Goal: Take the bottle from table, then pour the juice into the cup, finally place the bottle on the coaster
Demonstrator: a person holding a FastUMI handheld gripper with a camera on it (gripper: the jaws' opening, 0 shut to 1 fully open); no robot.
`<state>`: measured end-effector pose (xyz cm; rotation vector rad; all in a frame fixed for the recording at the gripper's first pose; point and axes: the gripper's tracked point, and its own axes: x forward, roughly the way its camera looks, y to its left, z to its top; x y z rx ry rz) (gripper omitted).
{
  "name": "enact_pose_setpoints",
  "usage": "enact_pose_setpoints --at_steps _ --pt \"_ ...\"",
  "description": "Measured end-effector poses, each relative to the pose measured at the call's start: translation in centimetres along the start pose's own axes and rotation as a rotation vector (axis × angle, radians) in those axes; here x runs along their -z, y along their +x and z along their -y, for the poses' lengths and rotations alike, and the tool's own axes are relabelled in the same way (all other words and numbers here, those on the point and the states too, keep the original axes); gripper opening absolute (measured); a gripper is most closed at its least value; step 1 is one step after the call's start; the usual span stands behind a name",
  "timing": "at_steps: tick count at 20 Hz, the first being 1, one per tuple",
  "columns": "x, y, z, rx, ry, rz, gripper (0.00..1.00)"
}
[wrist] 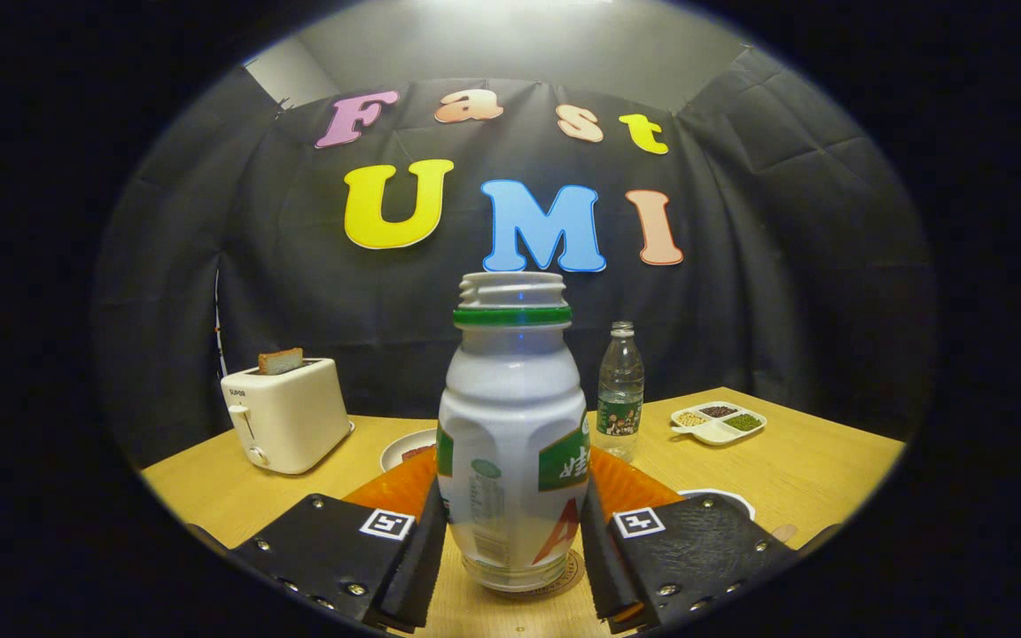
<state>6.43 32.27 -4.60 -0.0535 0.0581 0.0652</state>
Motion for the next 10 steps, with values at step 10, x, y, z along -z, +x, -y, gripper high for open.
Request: enact_pose_setpoints --at_steps 10 --pt "3.0 2.2 0.4 -0.021 0.021 -0.033 0.67"
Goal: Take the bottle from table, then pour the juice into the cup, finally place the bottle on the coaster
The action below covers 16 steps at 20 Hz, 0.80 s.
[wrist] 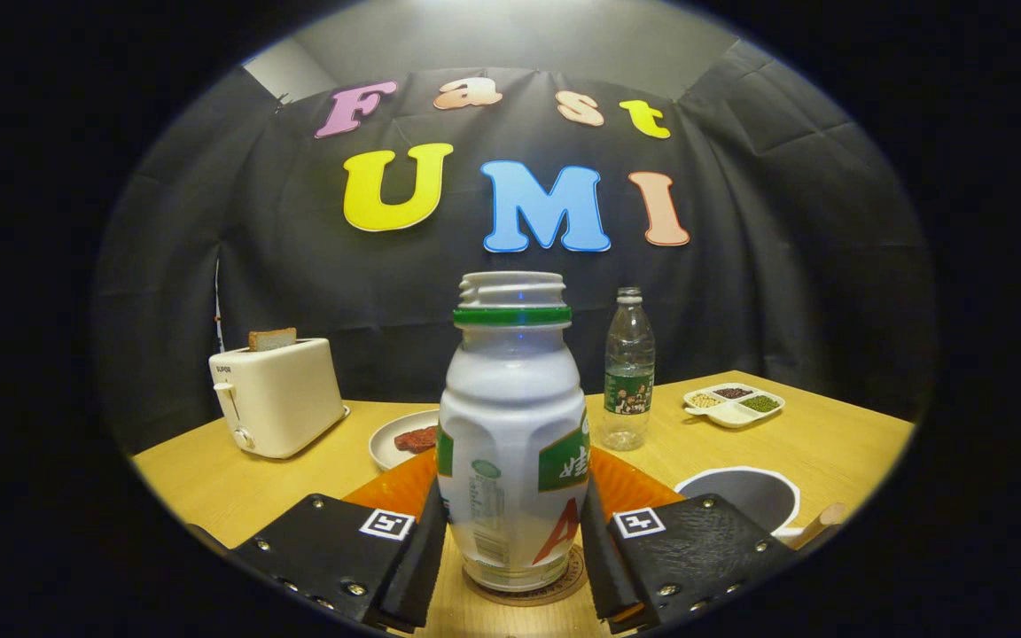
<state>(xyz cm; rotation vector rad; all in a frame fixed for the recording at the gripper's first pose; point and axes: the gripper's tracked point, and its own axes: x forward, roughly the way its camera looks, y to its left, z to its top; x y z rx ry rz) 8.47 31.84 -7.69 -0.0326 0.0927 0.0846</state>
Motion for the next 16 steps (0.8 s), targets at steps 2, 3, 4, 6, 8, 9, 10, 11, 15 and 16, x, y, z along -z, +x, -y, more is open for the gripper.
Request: enact_pose_setpoints --at_steps 2,3,4,6,8,9,10,11,15,16 --pt "0.7 0.5 -0.1 -0.002 -0.011 -0.011 0.67" --pt "0.9 0.6 -0.3 -0.006 -0.014 -0.016 0.67" --pt "1.1 0.8 -0.3 -0.004 -0.021 -0.025 0.67" --pt "1.5 0.8 -0.2 0.000 -0.027 -0.032 0.67" --pt "1.4 0.9 0.2 0.012 -0.026 -0.028 0.67" --pt "1.4 1.0 0.2 0.014 -0.020 -0.024 0.67" --pt "1.3 1.1 0.2 0.013 -0.023 -0.022 0.67" --pt "1.5 1.2 0.1 0.015 -0.026 -0.023 0.67" --pt "1.7 1.3 -0.3 0.022 -0.046 -0.031 0.69" --pt "1.8 1.2 -0.5 0.012 -0.035 -0.038 0.73"
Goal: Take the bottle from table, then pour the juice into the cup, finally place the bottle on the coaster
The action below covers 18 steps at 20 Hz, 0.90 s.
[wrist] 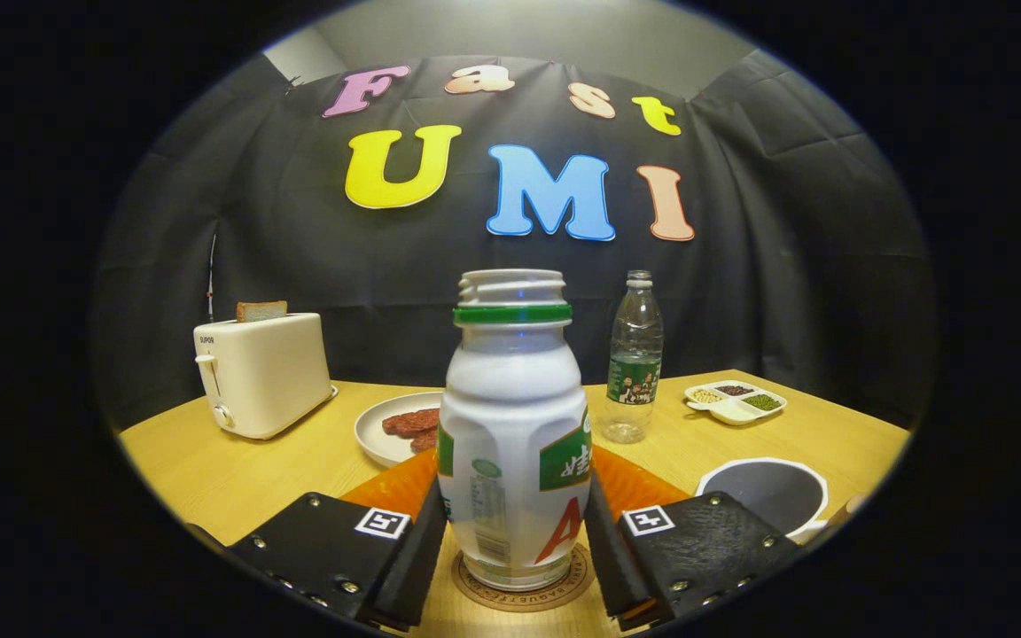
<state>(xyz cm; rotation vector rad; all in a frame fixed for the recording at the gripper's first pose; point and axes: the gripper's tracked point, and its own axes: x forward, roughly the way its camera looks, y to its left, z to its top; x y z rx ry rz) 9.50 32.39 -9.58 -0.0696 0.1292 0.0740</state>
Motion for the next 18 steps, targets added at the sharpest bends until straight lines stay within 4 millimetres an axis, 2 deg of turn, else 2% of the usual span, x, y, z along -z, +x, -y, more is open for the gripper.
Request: enact_pose_setpoints --at_steps 1,2,3,13,18 --pt "0.5 0.2 -0.5 -0.014 0.016 -0.006 0.76" --pt "0.8 0.3 -0.7 -0.021 0.024 -0.015 0.92" --pt "0.9 0.2 -0.6 -0.018 0.020 -0.021 0.96" --pt "-1.6 -2.0 -0.2 -0.009 0.010 0.031 0.97" --pt "-2.4 -5.6 0.7 -0.020 0.082 0.079 0.97"
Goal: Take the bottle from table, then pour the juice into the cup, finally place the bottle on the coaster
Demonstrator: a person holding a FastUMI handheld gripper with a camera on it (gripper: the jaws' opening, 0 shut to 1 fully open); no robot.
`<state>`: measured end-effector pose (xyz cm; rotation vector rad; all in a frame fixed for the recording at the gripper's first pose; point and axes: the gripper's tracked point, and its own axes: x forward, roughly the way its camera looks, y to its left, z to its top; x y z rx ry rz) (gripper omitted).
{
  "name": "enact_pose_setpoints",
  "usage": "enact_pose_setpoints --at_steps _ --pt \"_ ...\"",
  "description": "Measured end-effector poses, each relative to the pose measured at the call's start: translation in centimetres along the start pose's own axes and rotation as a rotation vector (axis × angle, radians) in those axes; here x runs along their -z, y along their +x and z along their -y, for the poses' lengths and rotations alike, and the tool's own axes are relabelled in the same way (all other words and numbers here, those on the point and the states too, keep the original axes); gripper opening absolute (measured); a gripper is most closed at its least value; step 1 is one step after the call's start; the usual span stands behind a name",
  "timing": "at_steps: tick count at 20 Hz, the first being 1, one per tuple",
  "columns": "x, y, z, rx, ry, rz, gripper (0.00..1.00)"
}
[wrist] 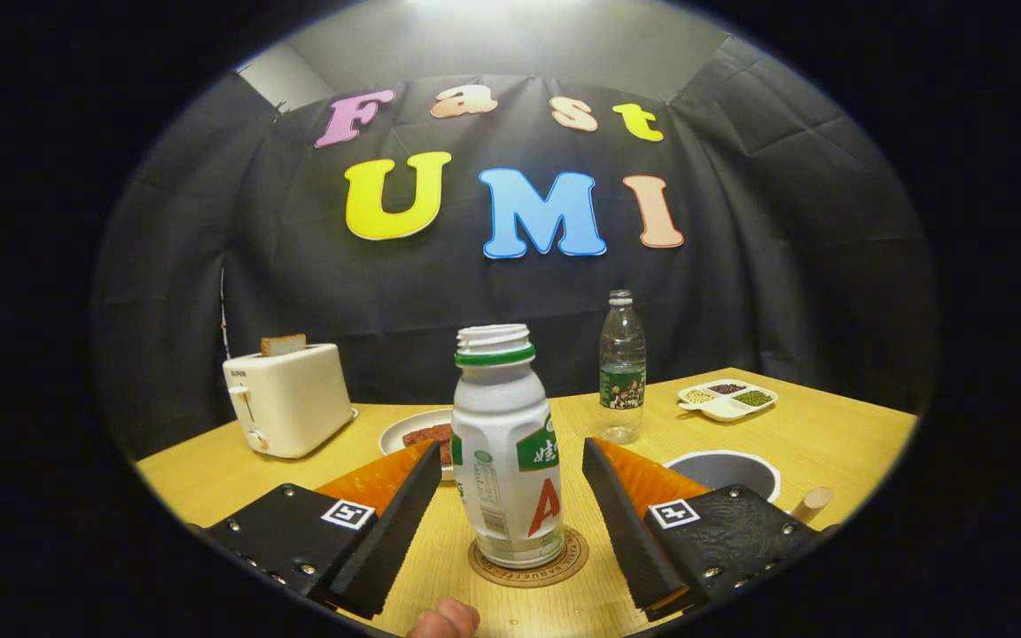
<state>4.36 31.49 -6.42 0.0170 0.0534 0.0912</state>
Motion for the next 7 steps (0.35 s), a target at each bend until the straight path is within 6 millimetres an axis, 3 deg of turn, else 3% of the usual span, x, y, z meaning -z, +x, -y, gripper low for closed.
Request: enact_pose_setpoints --at_steps 4,7 --pt "-1.3 -4.1 0.8 -0.020 0.004 0.038 0.97" --pt "-2.4 -7.5 3.0 -0.001 -0.028 0.058 0.97"
